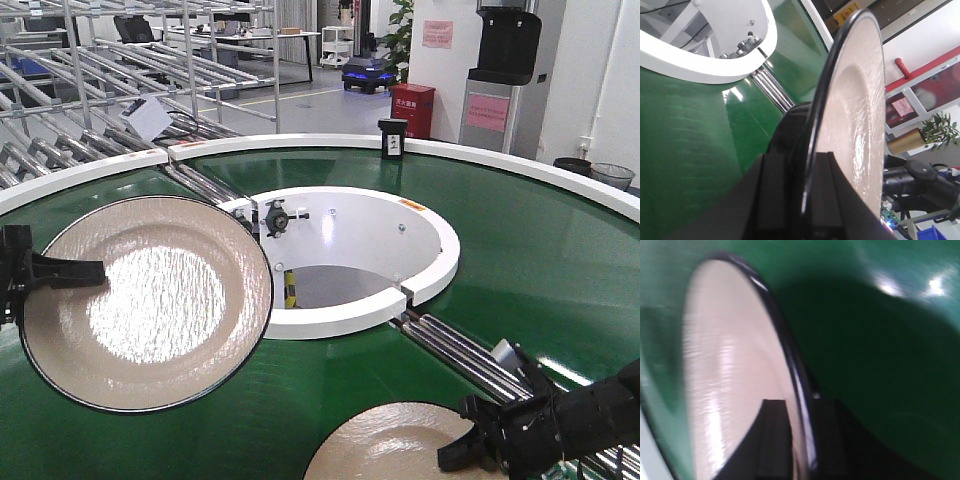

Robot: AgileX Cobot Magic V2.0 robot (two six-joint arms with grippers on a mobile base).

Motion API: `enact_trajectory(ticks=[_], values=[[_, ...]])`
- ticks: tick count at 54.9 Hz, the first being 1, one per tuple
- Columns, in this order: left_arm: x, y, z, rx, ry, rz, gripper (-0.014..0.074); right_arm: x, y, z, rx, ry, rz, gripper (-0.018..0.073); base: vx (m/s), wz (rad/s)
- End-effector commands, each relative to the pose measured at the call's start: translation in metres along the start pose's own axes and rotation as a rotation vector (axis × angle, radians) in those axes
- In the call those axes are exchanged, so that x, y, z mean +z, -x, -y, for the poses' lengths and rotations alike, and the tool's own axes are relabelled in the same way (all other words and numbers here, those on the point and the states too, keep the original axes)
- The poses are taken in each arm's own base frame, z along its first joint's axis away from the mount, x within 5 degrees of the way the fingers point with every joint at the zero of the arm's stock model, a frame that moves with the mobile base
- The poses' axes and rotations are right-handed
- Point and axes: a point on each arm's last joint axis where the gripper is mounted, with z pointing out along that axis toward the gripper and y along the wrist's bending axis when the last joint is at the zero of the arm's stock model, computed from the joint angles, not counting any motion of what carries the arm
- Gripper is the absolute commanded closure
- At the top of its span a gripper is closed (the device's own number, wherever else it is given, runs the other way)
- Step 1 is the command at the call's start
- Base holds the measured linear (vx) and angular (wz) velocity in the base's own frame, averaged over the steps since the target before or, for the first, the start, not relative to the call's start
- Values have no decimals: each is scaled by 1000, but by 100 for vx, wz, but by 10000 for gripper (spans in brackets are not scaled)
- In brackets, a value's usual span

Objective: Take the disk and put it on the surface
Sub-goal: 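Lift both plates upright off the conveyor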

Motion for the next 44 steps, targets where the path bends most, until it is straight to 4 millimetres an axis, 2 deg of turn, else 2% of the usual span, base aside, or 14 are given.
enact_trajectory(ticks=[1,6,14,21,25,32,38,44], values=[[-12,15,38,4,-133,108,598,-34,6,-29,-59,59,88,573,0,0],[-12,14,39,-11,-137,102,598,-61,5,-44,-65,89,149,570,0,0],[-12,10,43,-15,-183,56,598,-117,-1,-72,-88,163,310,568,0,0],[-15,6,49,-30,-158,29,598,-169,-16,-98,-119,220,466,568,0,0],[-18,3,55,-20,-134,12,598,-192,-28,-112,-135,233,538,568,0,0],[-26,-1,71,1,-116,5,598,-213,-45,-131,-180,221,612,568,0,0],[-30,-3,87,23,-134,19,598,-219,-51,-139,-201,221,629,568,0,0],[-30,-6,94,24,-144,10,598,-220,-52,-141,-197,235,638,568,0,0]])
